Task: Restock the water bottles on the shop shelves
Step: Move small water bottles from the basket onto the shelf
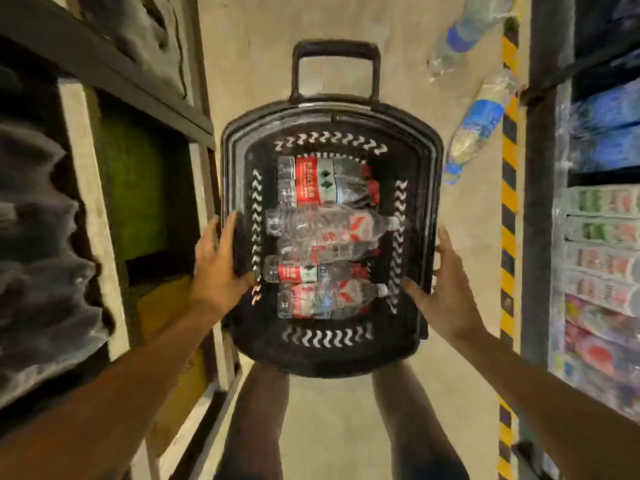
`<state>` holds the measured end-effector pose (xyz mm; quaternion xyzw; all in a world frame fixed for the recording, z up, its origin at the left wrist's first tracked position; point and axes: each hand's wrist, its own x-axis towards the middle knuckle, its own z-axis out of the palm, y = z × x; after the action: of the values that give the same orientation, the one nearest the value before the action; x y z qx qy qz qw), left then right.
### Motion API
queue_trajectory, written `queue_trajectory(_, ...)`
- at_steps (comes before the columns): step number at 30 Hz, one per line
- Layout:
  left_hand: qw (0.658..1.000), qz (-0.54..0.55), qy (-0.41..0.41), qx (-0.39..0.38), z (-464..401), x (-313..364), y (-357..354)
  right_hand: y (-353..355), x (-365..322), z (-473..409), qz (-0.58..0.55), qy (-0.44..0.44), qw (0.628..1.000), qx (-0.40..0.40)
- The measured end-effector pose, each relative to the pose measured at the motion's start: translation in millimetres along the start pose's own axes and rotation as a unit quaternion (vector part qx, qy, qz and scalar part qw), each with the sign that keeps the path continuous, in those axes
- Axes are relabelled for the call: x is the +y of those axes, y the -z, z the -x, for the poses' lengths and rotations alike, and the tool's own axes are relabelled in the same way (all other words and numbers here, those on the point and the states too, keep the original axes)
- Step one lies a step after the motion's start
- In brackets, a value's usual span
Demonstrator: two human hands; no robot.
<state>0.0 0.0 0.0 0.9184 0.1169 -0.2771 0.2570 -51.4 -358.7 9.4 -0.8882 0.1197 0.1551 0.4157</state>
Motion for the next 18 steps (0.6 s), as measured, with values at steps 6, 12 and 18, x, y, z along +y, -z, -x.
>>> queue_trajectory(6, 0.995, 0.097, 0.000, 0.034, -20, -17, -30, -25, 39, -21, -0.004, -0.123, 0.992, 0.039)
queue_trajectory(12, 0.993, 0.089, 0.014, 0.073, -29, -19, -41, -45, 44, -26, -0.015, -0.110, 0.994, 0.011)
queue_trajectory(18, 0.994, 0.072, -0.003, 0.081, -39, -32, -46, -59, 48, -28, -0.021, -0.132, 0.989, 0.066)
